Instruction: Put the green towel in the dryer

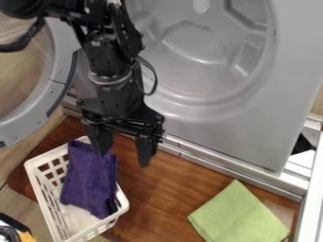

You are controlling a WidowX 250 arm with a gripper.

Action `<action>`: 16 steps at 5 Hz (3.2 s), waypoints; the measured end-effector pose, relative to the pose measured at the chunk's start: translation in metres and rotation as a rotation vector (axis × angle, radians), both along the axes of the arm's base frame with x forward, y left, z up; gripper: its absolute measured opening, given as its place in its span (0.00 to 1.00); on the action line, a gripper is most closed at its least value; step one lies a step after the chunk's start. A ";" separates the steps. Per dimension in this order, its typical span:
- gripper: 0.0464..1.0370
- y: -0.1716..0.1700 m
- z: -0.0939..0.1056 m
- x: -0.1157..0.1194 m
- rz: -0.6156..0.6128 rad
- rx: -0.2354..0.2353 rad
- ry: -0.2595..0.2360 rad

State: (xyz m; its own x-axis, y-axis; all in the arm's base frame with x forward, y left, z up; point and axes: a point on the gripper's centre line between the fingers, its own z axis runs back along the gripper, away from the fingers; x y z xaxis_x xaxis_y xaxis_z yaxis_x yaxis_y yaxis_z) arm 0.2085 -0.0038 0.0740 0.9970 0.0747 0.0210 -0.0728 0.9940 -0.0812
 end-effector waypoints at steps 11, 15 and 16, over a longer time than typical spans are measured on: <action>0.14 -0.133 -0.150 0.035 -0.456 -0.056 -0.134; 0.01 -0.121 -0.086 0.033 -0.489 0.019 -0.189; 0.01 -0.091 -0.043 0.038 -0.415 0.056 -0.265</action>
State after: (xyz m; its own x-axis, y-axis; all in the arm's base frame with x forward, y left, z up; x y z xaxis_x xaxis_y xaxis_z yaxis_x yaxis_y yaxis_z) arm 0.2462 -0.0950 0.0313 0.9022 -0.3361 0.2703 0.3460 0.9382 0.0114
